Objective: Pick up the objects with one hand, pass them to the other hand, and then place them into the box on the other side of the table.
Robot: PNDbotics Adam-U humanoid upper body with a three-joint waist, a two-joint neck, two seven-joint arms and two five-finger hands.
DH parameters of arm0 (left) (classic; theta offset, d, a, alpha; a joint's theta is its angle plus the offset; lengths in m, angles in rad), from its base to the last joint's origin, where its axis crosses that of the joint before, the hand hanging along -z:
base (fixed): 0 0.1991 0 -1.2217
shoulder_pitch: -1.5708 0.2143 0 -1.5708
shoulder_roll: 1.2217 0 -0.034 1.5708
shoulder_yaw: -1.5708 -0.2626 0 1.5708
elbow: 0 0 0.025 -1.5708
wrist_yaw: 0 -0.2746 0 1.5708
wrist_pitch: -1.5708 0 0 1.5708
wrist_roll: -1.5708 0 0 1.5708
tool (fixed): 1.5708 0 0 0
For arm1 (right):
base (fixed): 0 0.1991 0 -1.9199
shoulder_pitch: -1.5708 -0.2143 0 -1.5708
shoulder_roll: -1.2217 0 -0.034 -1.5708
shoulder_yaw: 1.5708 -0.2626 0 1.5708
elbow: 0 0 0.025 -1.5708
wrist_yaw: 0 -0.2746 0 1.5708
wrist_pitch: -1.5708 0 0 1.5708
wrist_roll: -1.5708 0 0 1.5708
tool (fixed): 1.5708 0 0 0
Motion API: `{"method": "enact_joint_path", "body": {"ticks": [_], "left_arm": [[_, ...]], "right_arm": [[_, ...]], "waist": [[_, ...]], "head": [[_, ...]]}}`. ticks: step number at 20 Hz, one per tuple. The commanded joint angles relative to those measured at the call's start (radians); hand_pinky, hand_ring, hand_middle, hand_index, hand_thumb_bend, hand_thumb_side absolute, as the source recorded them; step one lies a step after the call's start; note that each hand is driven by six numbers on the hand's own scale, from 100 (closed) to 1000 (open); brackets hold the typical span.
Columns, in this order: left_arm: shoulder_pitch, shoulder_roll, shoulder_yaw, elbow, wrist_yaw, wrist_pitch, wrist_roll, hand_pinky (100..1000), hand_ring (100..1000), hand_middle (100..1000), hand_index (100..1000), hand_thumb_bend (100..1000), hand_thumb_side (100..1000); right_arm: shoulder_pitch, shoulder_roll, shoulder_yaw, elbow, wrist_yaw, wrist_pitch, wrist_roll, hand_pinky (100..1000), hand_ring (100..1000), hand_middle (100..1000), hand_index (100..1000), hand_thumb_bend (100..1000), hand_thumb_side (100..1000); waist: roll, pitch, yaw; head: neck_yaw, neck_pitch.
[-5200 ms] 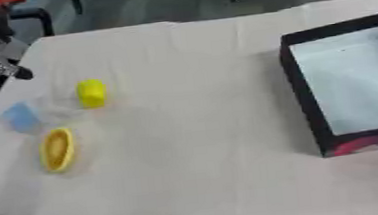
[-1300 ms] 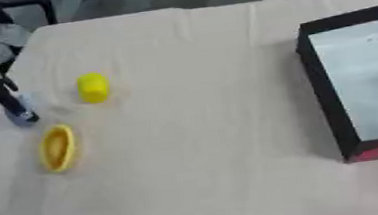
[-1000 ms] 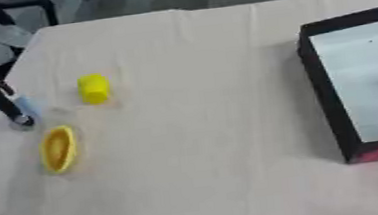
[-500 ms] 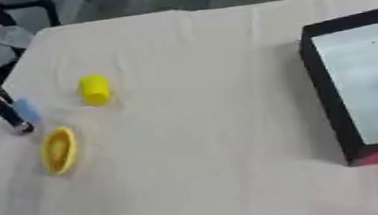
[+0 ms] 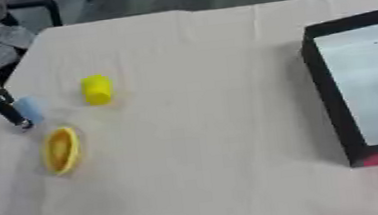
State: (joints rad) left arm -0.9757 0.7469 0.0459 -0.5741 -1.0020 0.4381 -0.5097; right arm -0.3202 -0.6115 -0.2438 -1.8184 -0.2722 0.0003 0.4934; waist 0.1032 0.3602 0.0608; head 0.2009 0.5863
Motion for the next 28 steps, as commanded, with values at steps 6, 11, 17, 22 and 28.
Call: {"method": "enact_joint_path", "body": {"ticks": [6, 11, 17, 22, 28], "left_arm": [[-0.018, 0.026, 0.004, 0.013, -0.04, 0.012, 0.014, 890, 919, 832, 801, 438, 100], [-0.021, 0.017, 0.004, 0.016, -0.04, 0.011, 0.007, 885, 914, 827, 785, 410, 100], [-0.022, 0.008, 0.001, 0.018, -0.049, 0.022, 0.028, 859, 883, 787, 712, 362, 100], [-0.026, 0.009, 0.001, 0.015, -0.063, 0.035, 0.043, 836, 847, 744, 607, 325, 100], [-0.037, 0.017, -0.005, -0.035, -0.045, 0.023, 0.034, 833, 837, 727, 573, 283, 100]], "right_arm": [[-0.002, -0.01, -0.009, -0.013, 0.016, -0.004, 0.005, 1000, 1000, 816, 1000, 100, 451], [-0.004, -0.008, -0.008, -0.013, 0.016, -0.004, 0.007, 1000, 1000, 817, 1000, 100, 454], [-0.004, -0.008, -0.008, -0.012, 0.016, -0.004, 0.01, 1000, 1000, 818, 1000, 100, 457], [-0.004, -0.008, -0.008, -0.01, 0.016, -0.002, 0.012, 1000, 1000, 819, 1000, 100, 459], [0.001, -0.009, -0.009, -0.007, 0.008, 0.0, 0.011, 1000, 1000, 820, 1000, 100, 460]], "waist": [[-0.007, 0.004, -0.005], [-0.007, 0.004, -0.005], [-0.008, 0.004, -0.006], [-0.006, 0.001, -0.004], [-0.008, -0.013, 0.005]], "head": [[0.013, -0.008], [0.018, -0.008], [0.021, -0.007], [0.021, -0.004], [0.012, 0.007]]}}
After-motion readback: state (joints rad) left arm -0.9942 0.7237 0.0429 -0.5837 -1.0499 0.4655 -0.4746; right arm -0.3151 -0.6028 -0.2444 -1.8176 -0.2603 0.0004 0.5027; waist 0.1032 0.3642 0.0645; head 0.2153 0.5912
